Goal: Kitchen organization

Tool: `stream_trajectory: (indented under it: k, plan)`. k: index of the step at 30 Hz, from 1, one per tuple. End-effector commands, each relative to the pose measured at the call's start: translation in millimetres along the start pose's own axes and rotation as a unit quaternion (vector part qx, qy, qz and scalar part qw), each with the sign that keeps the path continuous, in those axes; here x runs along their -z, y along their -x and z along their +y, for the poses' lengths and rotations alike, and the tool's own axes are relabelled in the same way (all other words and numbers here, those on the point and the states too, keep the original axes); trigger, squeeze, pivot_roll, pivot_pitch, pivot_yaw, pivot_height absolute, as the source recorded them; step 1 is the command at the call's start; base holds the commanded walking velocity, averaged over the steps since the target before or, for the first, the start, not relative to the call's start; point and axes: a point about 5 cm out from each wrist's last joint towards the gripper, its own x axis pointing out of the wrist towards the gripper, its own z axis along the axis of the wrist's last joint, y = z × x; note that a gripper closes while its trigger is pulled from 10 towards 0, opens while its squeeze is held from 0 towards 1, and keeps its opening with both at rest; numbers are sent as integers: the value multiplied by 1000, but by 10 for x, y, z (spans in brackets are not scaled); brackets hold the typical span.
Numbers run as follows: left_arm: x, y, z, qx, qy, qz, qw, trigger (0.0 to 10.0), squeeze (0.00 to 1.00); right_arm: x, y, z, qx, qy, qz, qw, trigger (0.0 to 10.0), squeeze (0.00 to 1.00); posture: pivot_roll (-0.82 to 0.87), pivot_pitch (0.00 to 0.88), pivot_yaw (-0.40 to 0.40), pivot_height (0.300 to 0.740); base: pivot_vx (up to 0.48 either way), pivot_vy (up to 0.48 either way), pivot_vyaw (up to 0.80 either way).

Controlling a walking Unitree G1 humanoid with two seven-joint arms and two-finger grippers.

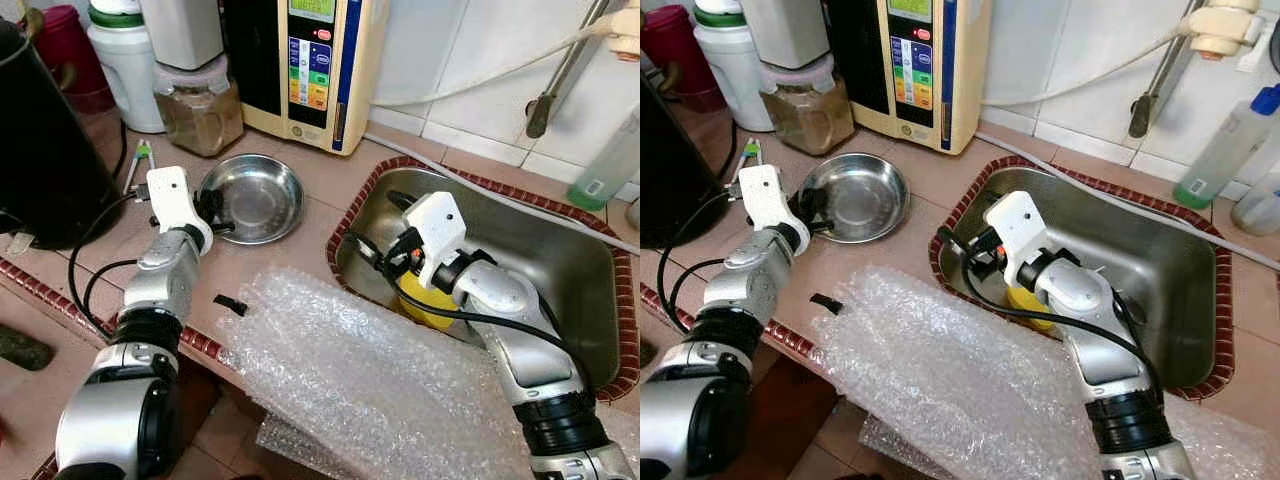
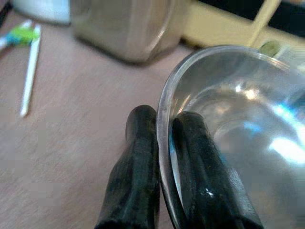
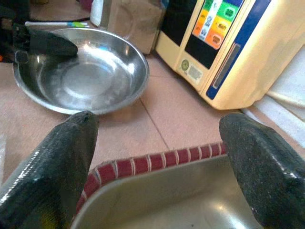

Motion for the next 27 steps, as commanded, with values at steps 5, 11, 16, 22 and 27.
stream_trajectory:
  k: [5, 11, 16, 22, 27]
  plan:
    - [-141, 39, -262, 54, 14, -75, 996, 0, 0, -157, -60, -206, 91, -45, -52, 993, 10000, 0, 33, 76, -57, 740, 0, 0, 0]
    - [-241, 94, -434, 95, 17, -118, 988, 0, 0, -177, -107, -275, 126, -66, -65, 988, 10000, 0, 36, 73, -58, 740, 0, 0, 0]
    - [-322, 154, -576, 136, 34, -150, 979, 0, 0, -142, -141, -277, 136, -78, -61, 986, 10000, 0, 42, 71, -62, 740, 0, 0, 0]
    - [-391, 249, -782, 204, 56, -173, 962, 0, 0, -156, -155, -335, 156, -105, -70, 980, 10000, 0, 42, 71, -64, 740, 0, 0, 0]
    - [-408, 319, -926, 241, 71, -177, 952, 0, 0, -154, -176, -362, 162, -120, -73, 977, 10000, 0, 38, 72, -62, 740, 0, 0, 0]
